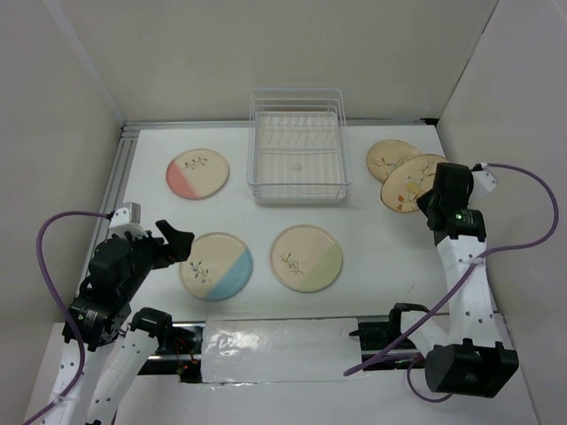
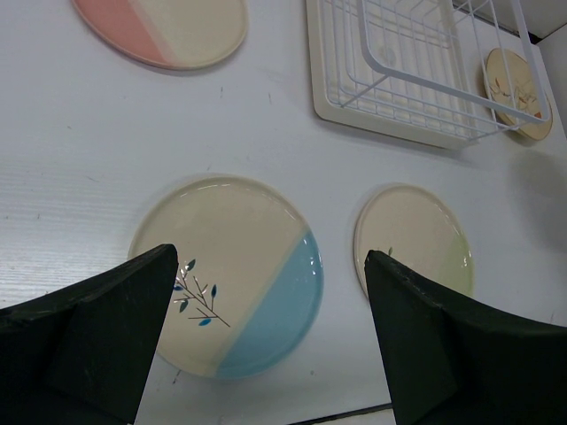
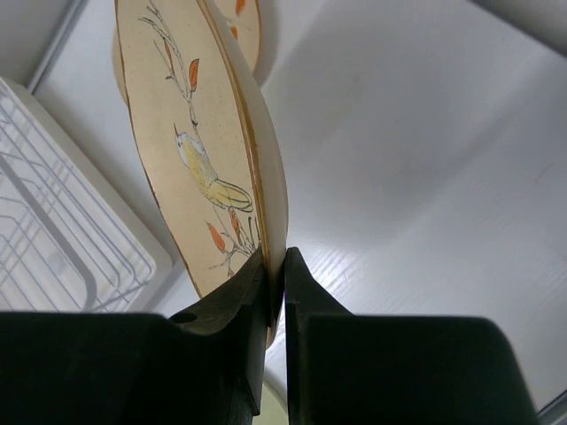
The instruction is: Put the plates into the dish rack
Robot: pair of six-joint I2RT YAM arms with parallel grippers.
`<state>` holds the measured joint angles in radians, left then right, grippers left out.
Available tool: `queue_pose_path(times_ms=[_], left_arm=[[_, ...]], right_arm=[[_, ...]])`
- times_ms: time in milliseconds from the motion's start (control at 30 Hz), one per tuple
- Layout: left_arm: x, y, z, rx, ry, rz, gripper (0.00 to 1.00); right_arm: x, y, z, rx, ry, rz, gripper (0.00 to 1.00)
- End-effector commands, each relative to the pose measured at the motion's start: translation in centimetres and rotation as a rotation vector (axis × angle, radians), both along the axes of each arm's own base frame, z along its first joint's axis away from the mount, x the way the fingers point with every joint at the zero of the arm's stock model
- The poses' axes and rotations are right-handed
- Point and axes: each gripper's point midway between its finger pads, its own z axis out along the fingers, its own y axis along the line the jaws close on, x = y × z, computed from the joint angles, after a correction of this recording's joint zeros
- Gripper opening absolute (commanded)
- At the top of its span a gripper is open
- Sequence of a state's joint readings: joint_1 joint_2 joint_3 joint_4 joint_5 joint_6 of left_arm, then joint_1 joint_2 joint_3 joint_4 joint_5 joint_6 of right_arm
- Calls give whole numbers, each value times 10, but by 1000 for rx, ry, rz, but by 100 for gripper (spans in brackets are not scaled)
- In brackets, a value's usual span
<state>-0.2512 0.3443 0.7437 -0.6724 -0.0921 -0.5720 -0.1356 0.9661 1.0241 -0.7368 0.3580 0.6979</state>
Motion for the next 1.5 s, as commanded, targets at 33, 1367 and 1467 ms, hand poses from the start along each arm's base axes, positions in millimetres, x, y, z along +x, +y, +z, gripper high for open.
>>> queue_pose_path(times_ms=[33, 1367, 1467], left_arm=[[3, -3, 11, 8, -59, -24, 100], [6, -3, 8, 12, -41, -24, 100], [7, -4, 6, 14, -32, -24, 100]], right_arm=[[21, -20, 85, -103, -218, -62, 0], [278, 167, 208, -553, -437, 335, 0], [293, 174, 196, -585, -405, 326, 0]])
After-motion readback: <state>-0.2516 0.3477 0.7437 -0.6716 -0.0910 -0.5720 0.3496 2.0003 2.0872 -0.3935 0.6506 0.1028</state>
